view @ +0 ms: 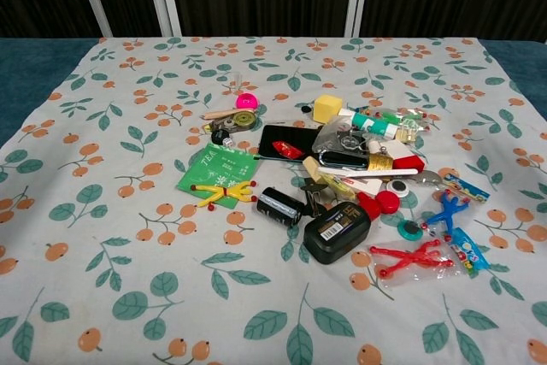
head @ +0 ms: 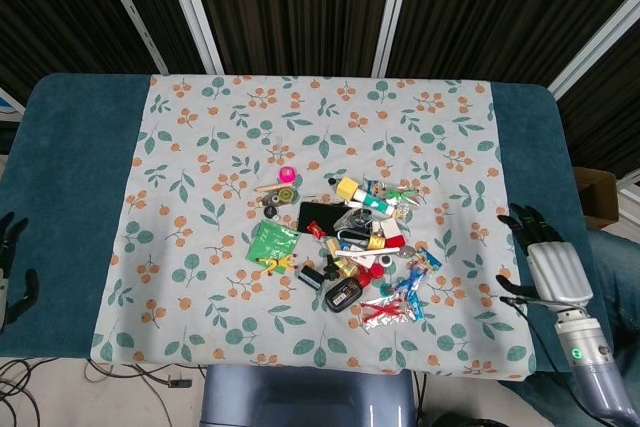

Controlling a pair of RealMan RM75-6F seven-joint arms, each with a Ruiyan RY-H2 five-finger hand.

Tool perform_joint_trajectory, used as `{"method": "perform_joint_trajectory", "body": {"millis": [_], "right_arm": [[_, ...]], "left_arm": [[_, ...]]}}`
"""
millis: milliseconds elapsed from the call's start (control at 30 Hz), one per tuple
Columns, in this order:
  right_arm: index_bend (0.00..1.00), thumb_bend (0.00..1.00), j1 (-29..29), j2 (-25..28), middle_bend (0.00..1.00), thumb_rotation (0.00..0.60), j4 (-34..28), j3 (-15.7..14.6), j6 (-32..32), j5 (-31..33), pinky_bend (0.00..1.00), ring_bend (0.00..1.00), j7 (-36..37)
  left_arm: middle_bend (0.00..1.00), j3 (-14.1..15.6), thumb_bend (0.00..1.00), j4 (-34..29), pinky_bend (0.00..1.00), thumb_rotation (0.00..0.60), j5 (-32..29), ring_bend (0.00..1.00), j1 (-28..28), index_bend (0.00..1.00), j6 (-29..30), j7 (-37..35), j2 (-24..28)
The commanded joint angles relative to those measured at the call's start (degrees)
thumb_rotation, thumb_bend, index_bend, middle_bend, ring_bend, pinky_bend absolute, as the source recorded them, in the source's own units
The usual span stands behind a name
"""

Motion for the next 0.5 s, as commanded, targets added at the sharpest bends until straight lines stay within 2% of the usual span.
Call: {"method": "perform_joint_trajectory", "body": {"millis": [33, 200, 500], "right_arm": [[0.2, 0.23, 3.28, -1.18, 0.07, 0.6, -0.46, 1.53, -4.5, 3.14, 0.23, 0.04, -0.15], [0.24, 0.23, 6.54, -2.99, 0.07, 0.6, 0.02, 2.52, -8.88, 5.42, 0.23, 0.04, 0.33], [0.33, 0.24, 10.48, -8.16, 0.07, 0.6, 1.59, 2.83, -12.38, 7.82, 0.23, 0.04, -3.25]], "left_arm": [[0.0, -0.13, 0.57, -0.29, 0.09, 0.6, -0.08, 0.0, -0.05, 0.05, -0.02, 0.03, 0.16], [0.0, -0.33, 0.57, -0.85, 0.09, 0.6, -0.69, 0.0, -0.11, 0.05, -0.35, 0.0, 0.49], [0.0, -0.18, 0.57, -0.83, 0.09, 0.6, -0.56, 0.0, -0.17, 0.05, -0.56, 0.16, 0.44]]}}
